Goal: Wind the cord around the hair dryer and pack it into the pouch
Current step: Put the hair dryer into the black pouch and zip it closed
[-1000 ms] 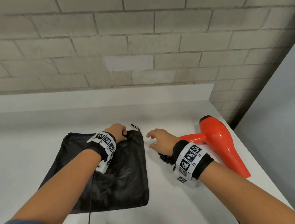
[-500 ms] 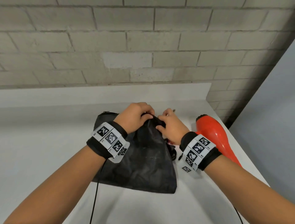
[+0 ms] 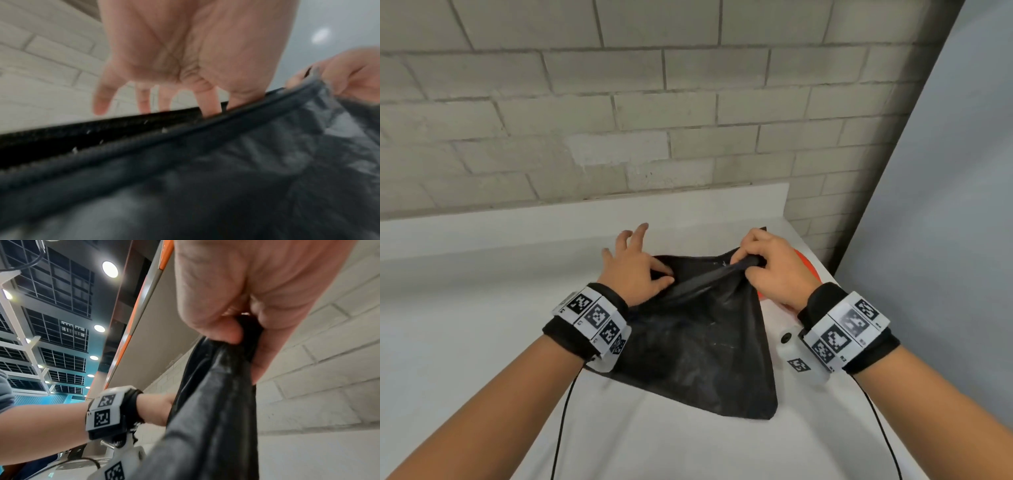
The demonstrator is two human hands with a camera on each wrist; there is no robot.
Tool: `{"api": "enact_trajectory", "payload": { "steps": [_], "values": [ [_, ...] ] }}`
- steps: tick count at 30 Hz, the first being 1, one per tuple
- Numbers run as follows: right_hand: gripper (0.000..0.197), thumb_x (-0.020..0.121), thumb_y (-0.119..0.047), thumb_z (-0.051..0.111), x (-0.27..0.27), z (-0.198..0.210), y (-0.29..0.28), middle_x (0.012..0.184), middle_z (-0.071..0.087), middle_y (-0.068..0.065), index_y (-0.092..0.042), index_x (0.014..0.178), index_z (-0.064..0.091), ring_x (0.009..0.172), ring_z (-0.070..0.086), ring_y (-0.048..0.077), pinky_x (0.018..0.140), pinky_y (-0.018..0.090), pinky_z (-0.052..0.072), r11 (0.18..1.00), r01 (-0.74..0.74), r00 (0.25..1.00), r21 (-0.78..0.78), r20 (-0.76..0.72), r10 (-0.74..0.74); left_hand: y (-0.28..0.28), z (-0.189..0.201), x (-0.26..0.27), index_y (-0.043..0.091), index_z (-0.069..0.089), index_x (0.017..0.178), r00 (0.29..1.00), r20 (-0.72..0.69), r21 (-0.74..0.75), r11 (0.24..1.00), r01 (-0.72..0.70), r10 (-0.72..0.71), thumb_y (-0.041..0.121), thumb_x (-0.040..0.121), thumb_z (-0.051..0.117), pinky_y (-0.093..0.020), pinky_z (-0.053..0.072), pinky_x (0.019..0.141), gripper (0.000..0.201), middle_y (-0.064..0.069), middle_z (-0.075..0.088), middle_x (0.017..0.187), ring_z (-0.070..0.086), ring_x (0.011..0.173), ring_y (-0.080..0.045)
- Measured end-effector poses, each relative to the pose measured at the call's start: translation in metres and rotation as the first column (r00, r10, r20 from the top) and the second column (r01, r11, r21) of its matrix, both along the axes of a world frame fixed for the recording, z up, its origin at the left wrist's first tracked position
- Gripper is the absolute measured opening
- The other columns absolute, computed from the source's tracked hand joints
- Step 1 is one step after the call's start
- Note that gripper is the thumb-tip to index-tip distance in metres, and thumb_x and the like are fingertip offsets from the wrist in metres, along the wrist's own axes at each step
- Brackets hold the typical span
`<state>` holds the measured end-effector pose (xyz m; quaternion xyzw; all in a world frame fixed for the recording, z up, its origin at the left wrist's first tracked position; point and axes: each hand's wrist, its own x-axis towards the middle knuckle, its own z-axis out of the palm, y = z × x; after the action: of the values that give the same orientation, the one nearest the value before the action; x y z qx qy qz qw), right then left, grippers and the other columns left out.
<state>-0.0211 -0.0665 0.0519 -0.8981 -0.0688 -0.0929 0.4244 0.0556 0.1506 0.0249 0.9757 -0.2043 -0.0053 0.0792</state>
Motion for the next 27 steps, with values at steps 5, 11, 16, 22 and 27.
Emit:
{"api": "enact_trajectory", "payload": {
  "steps": [5,11,16,22,27],
  "values": [
    [0.033,0.091,-0.017,0.05,-0.012,0.007,-0.011,0.073,0.046,-0.002,-0.006,0.069,0.072,0.07,0.048,0.007,0.065,0.009,0.035,0.996,0.077,0.99,0.045,0.111,-0.082,0.006,-0.012,0.002,0.033,0.04,0.134,0.965,-0.245,0.118,0.991,-0.066,0.094,0.053,0.083,0.051,-0.066,0.006,0.108,0.056,-0.001,0.042,0.143,0.035,0.132,-0.029],
    [0.033,0.085,-0.005,0.053,-0.012,-0.002,-0.024,0.109,0.042,0.01,-0.015,0.116,0.058,0.089,0.05,0.025,0.082,0.035,0.047,0.86,0.262,0.959,-0.438,0.016,-0.284,-0.008,0.002,-0.007,0.006,0.048,0.125,0.989,0.061,-0.476,0.874,-0.091,0.136,0.026,0.081,0.064,-0.037,0.037,0.102,0.05,-0.017,0.052,0.125,0.048,0.118,-0.033],
    [0.083,0.08,0.012,0.045,-0.01,-0.01,-0.03,0.132,0.029,0.023,-0.026,0.145,0.011,0.094,0.054,0.038,0.087,0.038,0.047,0.82,0.413,0.887,-0.397,-0.028,-0.46,-0.023,0.006,-0.024,0.01,0.057,0.118,0.978,0.203,-0.558,0.826,0.081,0.041,-0.01,0.08,0.041,-0.018,0.033,0.093,0.046,-0.012,0.04,0.108,0.046,0.097,-0.026],
    [0.06,0.071,0.013,0.039,-0.002,-0.023,-0.027,0.109,0.063,0.007,-0.031,0.107,0.057,0.104,0.059,0.029,0.094,0.038,0.05,0.833,0.393,0.914,0.389,-0.069,-0.399,-0.027,-0.013,-0.017,0.004,0.058,0.116,0.995,-0.094,-0.311,0.948,-0.07,0.042,-0.001,0.085,0.04,-0.022,0.033,0.1,0.037,-0.013,0.025,0.139,0.047,0.115,-0.03],
    [0.028,0.059,0.0,0.046,-0.009,-0.019,-0.014,0.072,0.053,0.002,-0.025,0.062,0.056,0.067,0.05,0.014,0.062,0.024,0.04,0.785,0.227,0.972,0.577,-0.078,-0.223,-0.025,-0.01,0.0,-0.003,0.056,0.109,0.946,-0.185,-0.402,0.858,-0.32,0.266,0.03,0.092,0.043,-0.036,0.041,0.089,0.04,-0.026,0.057,0.118,0.053,0.109,-0.039]
  ]
}}
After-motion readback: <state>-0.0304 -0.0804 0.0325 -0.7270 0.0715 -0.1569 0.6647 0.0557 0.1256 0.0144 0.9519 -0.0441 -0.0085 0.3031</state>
